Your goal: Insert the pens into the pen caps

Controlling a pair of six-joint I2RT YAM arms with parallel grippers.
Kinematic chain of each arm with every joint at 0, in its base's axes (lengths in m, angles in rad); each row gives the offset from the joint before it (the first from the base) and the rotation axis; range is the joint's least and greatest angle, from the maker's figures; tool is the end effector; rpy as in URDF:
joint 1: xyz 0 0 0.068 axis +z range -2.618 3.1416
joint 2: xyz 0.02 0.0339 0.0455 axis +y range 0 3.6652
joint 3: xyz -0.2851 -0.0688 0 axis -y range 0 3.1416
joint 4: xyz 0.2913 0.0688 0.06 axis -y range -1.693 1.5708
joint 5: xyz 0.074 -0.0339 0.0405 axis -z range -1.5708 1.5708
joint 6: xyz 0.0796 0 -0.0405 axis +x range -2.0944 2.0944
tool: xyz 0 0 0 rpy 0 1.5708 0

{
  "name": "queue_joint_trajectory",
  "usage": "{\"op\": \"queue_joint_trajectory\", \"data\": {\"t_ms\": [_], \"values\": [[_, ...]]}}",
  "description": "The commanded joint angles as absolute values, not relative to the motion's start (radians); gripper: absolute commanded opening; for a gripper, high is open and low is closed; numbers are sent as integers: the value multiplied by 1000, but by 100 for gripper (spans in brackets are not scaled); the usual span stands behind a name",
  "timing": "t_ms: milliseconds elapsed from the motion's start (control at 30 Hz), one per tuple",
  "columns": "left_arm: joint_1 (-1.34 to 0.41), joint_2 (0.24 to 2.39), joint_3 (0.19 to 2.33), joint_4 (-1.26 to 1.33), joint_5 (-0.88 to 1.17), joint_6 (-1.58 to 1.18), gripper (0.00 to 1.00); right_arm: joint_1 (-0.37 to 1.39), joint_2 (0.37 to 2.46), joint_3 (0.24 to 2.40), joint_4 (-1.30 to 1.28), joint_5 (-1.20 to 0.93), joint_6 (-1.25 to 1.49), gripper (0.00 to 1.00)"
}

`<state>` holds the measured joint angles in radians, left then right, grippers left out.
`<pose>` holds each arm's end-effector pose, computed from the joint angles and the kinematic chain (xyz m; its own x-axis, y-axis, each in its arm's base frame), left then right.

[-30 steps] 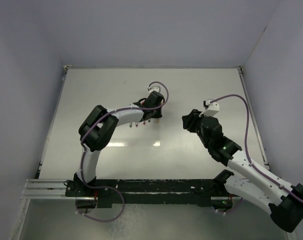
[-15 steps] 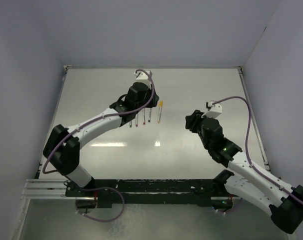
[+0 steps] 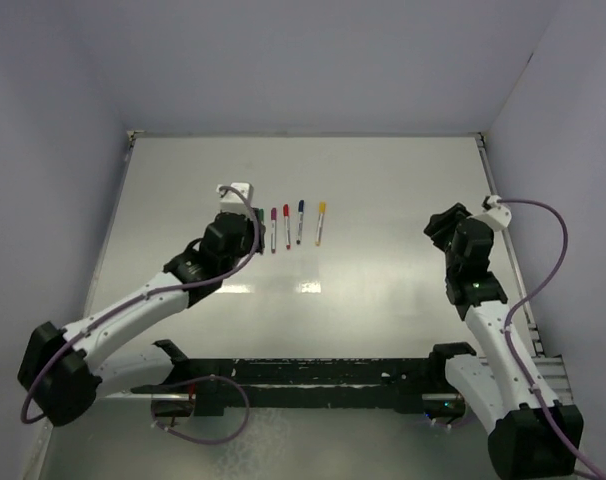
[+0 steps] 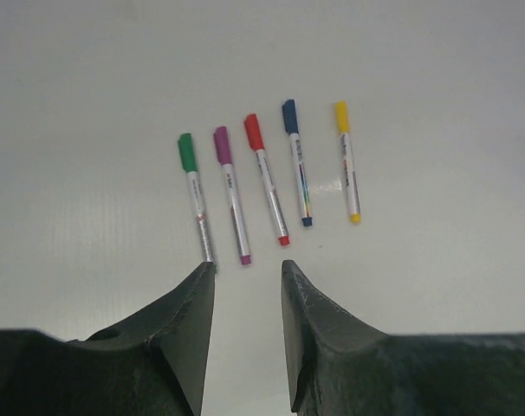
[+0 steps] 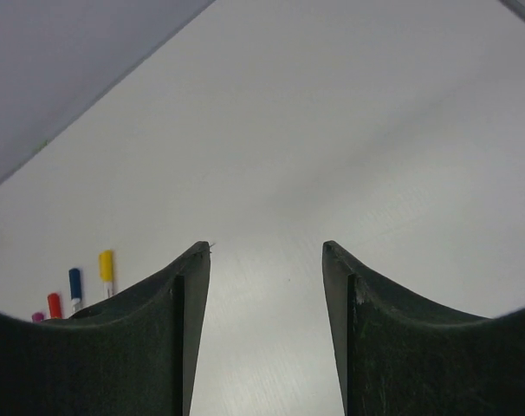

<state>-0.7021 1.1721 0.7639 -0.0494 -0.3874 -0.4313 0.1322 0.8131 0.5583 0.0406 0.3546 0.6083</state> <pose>0.2737 -0.1921 0.2504 -0.4482 -0.1278 -0.8847 0.1671 0.9603 -0.2234 0.2677 0.0077 0.2736 -0.0514 0.5338 -0.8440 0.2950 0.8156 0.4978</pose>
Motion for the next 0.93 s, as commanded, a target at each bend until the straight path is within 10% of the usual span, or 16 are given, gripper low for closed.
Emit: {"op": "queue_joint_trajectory", "data": {"t_ms": [0, 900], "values": [[-689, 933, 733, -96, -550, -390, 41, 18, 762, 545, 61, 256, 726, 57], [-689, 665, 688, -254, -682, -457, 49, 6, 661, 517, 47, 247, 697, 67]]}}
